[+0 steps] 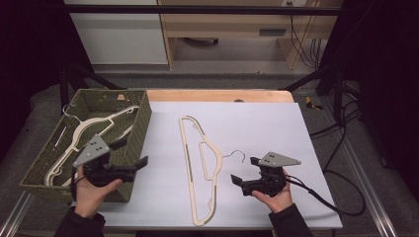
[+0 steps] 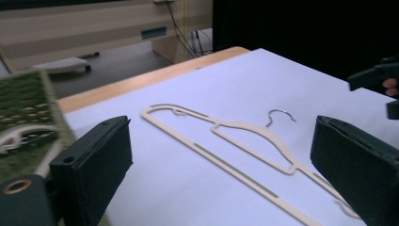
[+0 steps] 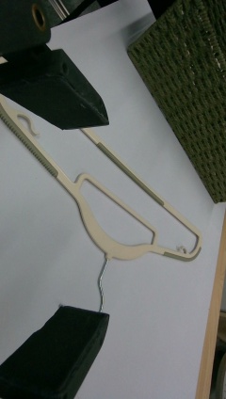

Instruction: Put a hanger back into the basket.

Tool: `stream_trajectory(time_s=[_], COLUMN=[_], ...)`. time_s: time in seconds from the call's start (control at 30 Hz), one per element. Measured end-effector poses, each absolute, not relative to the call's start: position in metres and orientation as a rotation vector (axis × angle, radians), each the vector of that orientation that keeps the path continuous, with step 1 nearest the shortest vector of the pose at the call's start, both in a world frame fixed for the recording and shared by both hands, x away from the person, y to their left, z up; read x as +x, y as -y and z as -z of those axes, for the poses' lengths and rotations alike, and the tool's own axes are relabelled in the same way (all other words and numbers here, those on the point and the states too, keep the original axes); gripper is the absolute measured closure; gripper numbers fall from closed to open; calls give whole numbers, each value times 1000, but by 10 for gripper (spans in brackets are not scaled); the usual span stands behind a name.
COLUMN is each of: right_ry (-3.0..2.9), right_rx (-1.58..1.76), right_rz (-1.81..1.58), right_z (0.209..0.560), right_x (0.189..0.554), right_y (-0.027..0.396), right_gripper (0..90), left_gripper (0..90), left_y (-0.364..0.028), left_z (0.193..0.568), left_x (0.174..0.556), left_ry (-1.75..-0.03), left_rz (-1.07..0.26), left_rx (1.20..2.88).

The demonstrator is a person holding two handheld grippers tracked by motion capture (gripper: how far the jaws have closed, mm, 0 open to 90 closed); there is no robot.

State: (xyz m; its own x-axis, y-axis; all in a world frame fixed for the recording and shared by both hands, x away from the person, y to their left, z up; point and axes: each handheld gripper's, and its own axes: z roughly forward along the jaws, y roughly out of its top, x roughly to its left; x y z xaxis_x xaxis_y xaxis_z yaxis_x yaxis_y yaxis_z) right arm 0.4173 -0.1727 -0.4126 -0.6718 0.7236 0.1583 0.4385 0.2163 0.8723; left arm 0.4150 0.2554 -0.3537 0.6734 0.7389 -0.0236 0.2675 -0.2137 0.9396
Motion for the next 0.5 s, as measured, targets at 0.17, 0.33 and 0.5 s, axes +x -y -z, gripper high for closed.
stream_trajectory(time_s=[0.17,0.33,0.5], right_ry=[-2251,-2279,-2297], right_rx=[1091,1112,1137], right_rz=[-1399,-1363,-1344], right_z=[421,432,445], right_x=[417,417,419], right_y=[159,149,138], right_gripper=[71,72,74], left_gripper=[60,62,65], left_y=[-235,-226,-223], left_z=[373,395,413], left_x=[413,413,412], left_ry=[-785,-792,-801], left_rz=[-478,-428,-429], left_rx=[1809,1841,1870])
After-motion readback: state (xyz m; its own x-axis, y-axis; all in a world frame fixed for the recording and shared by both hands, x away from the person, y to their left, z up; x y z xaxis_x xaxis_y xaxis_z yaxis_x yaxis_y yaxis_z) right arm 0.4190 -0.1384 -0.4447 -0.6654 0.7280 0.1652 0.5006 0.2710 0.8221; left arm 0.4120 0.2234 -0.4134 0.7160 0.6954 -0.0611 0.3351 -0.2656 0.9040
